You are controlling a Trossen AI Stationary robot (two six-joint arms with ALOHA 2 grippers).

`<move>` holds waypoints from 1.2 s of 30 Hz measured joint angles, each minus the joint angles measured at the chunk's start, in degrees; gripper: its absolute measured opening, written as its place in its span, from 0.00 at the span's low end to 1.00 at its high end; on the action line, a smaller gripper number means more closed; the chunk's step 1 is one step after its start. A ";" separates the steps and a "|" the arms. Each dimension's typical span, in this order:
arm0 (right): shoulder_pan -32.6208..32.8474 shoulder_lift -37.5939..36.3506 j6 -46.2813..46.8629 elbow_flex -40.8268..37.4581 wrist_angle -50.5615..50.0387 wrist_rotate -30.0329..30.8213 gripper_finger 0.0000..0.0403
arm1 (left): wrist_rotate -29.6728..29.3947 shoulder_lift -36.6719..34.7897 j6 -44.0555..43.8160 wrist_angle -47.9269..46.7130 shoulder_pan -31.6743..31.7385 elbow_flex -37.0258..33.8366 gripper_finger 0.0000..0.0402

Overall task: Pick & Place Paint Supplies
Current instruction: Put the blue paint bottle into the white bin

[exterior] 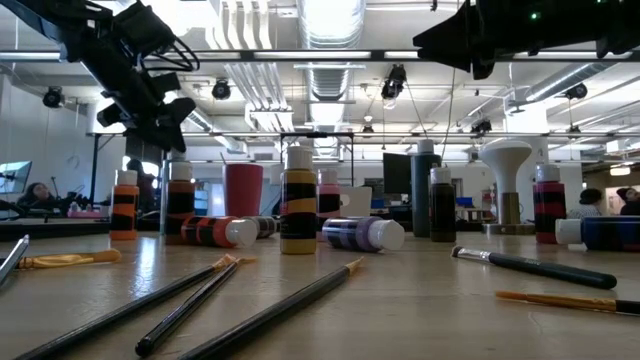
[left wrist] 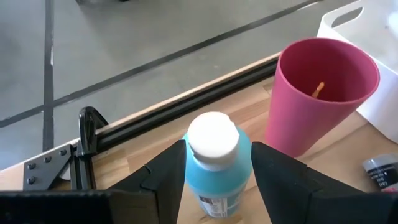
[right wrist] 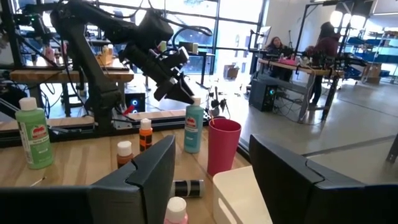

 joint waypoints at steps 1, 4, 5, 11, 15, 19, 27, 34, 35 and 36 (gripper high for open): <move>0.00 0.00 0.00 -0.01 -0.01 0.00 0.50 | -0.08 0.17 0.37 0.44 0.03 -0.01 0.47; 0.00 0.00 0.00 -0.01 0.00 -0.04 0.49 | -0.24 1.29 1.28 1.53 0.13 -0.01 0.47; 0.00 0.00 -0.02 -0.01 0.00 -0.04 0.48 | -0.28 1.83 1.37 1.89 0.15 -0.01 0.47; 0.00 0.00 -0.13 -0.01 0.00 -0.04 0.44 | -0.37 5.23 1.70 3.84 0.46 -0.03 0.47; -0.02 0.00 -0.20 -0.01 0.00 -0.04 0.43 | -0.64 6.25 2.72 5.84 0.46 -0.05 0.42; -0.04 0.00 -0.46 -0.05 0.00 -0.02 0.42 | -0.51 6.06 3.54 6.17 0.46 0.02 0.31; -0.04 0.00 -0.59 -0.43 -0.09 0.09 0.45 | -0.51 5.60 4.61 5.89 0.46 0.05 0.27; -0.04 -0.02 -0.44 -0.71 -0.15 1.62 0.48 | -0.33 5.04 5.59 4.20 0.44 2.40 0.27; -0.04 -0.02 -0.41 -0.71 -0.15 1.62 0.49 | -0.33 4.75 5.87 3.47 0.44 3.35 0.27; -0.04 -0.04 -0.24 -0.71 -0.15 1.62 0.49 | -0.35 4.44 6.10 2.63 0.44 4.48 0.27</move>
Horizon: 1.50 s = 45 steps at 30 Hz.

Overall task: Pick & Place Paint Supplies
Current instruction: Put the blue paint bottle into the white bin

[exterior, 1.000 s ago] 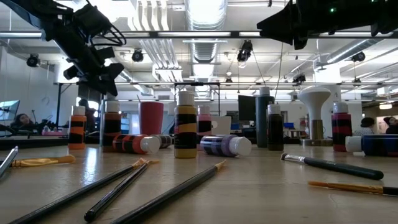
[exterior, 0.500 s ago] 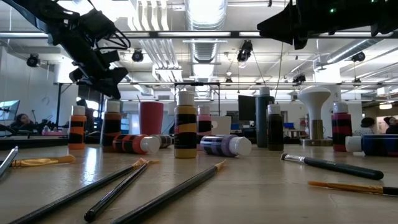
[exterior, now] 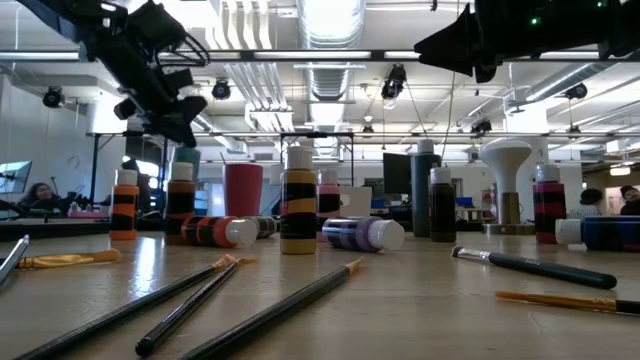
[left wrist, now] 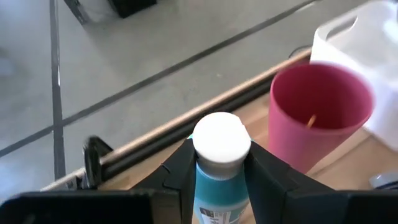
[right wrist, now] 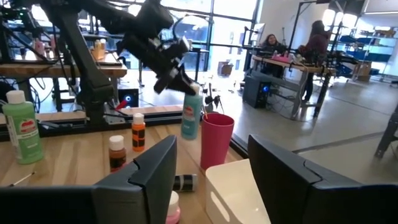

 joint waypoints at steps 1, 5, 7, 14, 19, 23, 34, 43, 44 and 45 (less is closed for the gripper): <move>0.00 0.00 0.06 -0.01 0.00 0.00 0.49 | 0.02 -0.32 0.35 -0.92 0.01 1.27 0.27; 0.00 0.00 1.17 -0.01 0.01 0.00 0.49 | -0.95 -1.29 2.72 -3.85 -0.04 7.58 0.27; 0.00 0.00 1.36 0.01 0.02 0.00 0.48 | -2.35 -1.40 4.74 -4.93 -0.04 11.32 0.27; 0.00 0.00 1.34 -0.02 0.48 0.00 0.45 | 1.80 2.02 8.13 -3.25 0.02 22.68 0.27; 0.00 0.00 1.30 0.00 0.52 0.02 0.43 | 11.68 7.32 8.76 2.90 -0.04 26.48 0.27; 0.00 0.00 1.29 -0.02 0.52 0.02 0.44 | 17.75 13.26 8.71 6.10 -0.04 28.94 0.27; 0.00 0.00 1.12 -0.01 0.48 0.02 0.50 | 25.06 31.27 9.55 8.00 -0.08 39.70 0.27; 0.00 0.00 0.84 0.00 0.28 0.02 0.47 | 25.09 40.68 13.46 8.81 -0.15 43.48 0.27; 0.00 0.00 0.59 0.00 0.26 0.02 0.46 | 25.07 41.39 13.79 9.32 -0.15 43.48 0.27; 0.00 0.00 0.44 -0.01 0.28 0.02 0.46 | 25.11 42.04 14.05 9.95 -0.15 43.48 0.27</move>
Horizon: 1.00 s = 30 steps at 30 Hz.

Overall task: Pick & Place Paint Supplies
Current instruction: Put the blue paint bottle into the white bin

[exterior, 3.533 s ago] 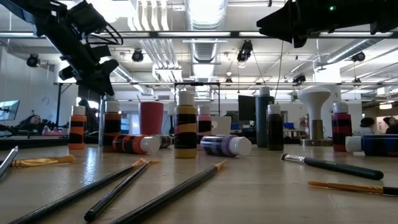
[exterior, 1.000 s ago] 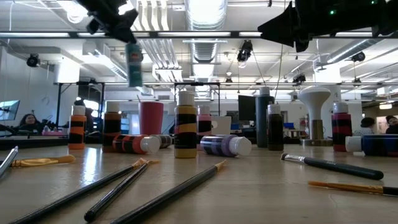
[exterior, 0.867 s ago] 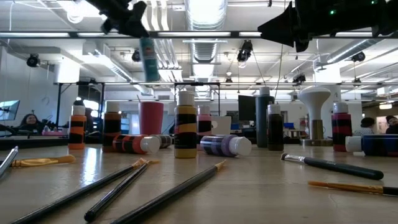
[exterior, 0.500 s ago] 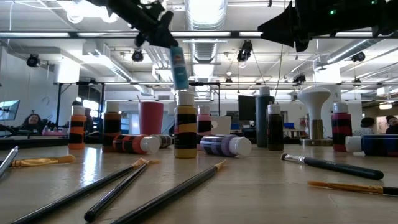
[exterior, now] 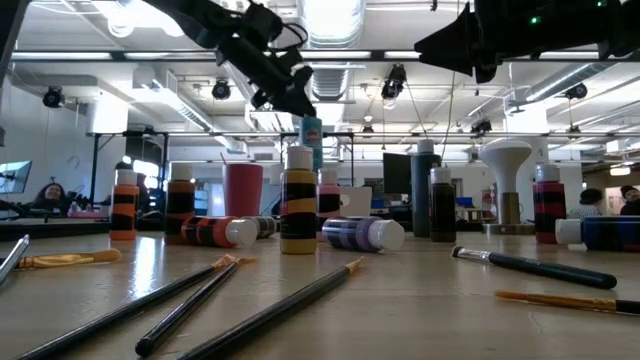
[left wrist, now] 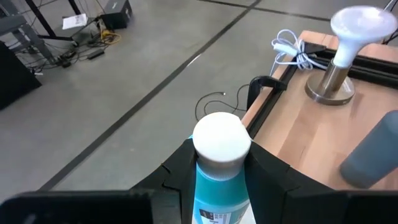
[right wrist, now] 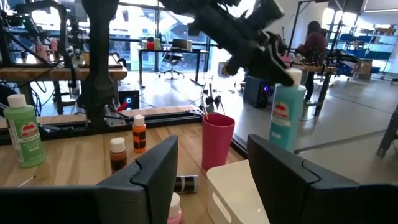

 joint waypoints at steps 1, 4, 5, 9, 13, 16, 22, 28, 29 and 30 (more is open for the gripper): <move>0.00 0.00 -0.11 0.01 0.00 0.00 0.45 | 0.02 0.61 0.21 0.53 -0.01 0.00 0.27; 0.00 0.00 -0.19 0.02 0.00 0.00 0.44 | 0.06 2.43 0.47 1.57 -0.02 0.00 0.27; 0.00 0.00 -0.19 0.01 0.00 0.00 0.43 | 0.07 3.00 0.48 1.79 -0.02 0.00 0.27; 0.02 0.00 -0.43 0.01 0.00 0.37 0.43 | 0.07 4.65 0.57 1.81 -0.02 0.00 0.27; -0.23 0.00 -0.61 0.01 -0.02 1.51 0.46 | 0.03 5.67 0.59 1.84 0.00 0.00 0.27; -0.62 0.00 -0.61 -0.01 -0.07 1.49 0.48 | 0.06 6.12 0.57 1.85 -0.02 0.00 0.27; -0.70 0.00 -0.61 -0.01 -0.11 1.49 0.51 | 0.03 6.75 0.50 2.63 0.00 -1.87 0.27; -1.25 0.00 -0.61 -0.01 -0.09 1.46 0.49 | 0.07 6.81 -0.02 7.63 0.07 -6.29 0.27; -1.34 0.00 -0.61 -0.01 -0.09 1.49 0.49 | 0.09 6.81 -0.18 8.25 0.07 -6.87 0.27; -1.54 0.00 -0.61 -0.01 -0.09 1.46 0.48 | 0.09 6.81 -0.22 8.64 0.09 -7.37 0.27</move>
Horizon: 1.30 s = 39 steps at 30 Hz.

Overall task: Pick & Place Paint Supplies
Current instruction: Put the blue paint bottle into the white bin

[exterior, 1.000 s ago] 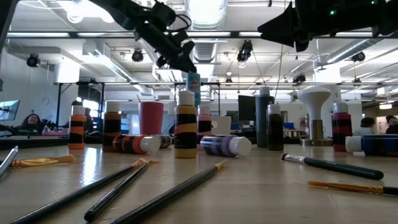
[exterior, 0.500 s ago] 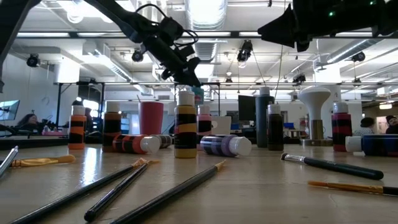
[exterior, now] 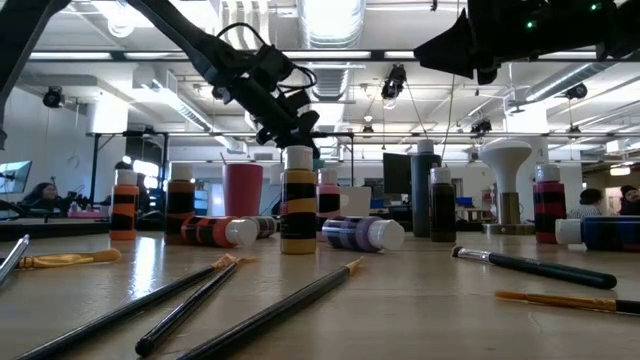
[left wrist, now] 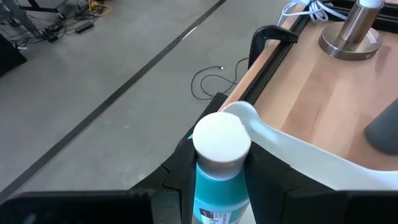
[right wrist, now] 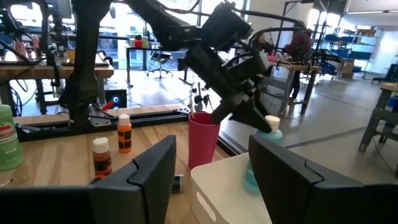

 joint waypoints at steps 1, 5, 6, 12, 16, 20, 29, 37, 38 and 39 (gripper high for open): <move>-0.07 0.00 0.00 0.00 0.00 0.00 0.48 | -0.04 0.00 -0.04 0.50 0.00 -0.52 0.27; -0.35 0.00 0.06 0.00 0.00 -0.02 0.45 | -0.04 -0.01 -0.16 2.92 0.02 -2.51 0.27; -0.36 0.00 0.05 0.00 -0.02 -0.02 0.45 | -0.04 -0.03 -0.18 3.57 0.03 -2.91 0.27; -0.36 0.00 0.02 -0.02 0.00 -0.04 0.43 | -0.04 0.37 -0.41 4.23 0.07 -3.08 0.27; -0.34 0.00 0.00 -0.24 -0.02 -0.04 0.45 | -0.12 0.37 -0.41 4.18 0.11 -3.08 0.27; -0.34 0.02 0.00 -0.36 0.00 -0.04 0.48 | -0.11 0.37 -0.41 4.11 0.47 -3.08 0.27; -0.34 0.02 -0.01 -0.59 0.02 -0.04 0.49 | -0.52 0.37 -0.55 3.84 1.29 -3.08 0.39; -0.92 0.02 0.03 -0.59 0.03 -0.11 0.45 | -0.63 0.34 -0.53 3.80 1.52 -3.08 0.50; -1.03 0.02 0.07 -0.59 0.02 -0.15 0.44 | -0.63 0.28 -0.44 3.74 1.53 -3.08 0.50; -1.06 0.02 0.07 -0.59 0.02 -0.15 0.44 | -0.65 0.14 -0.27 3.59 1.54 -3.06 0.50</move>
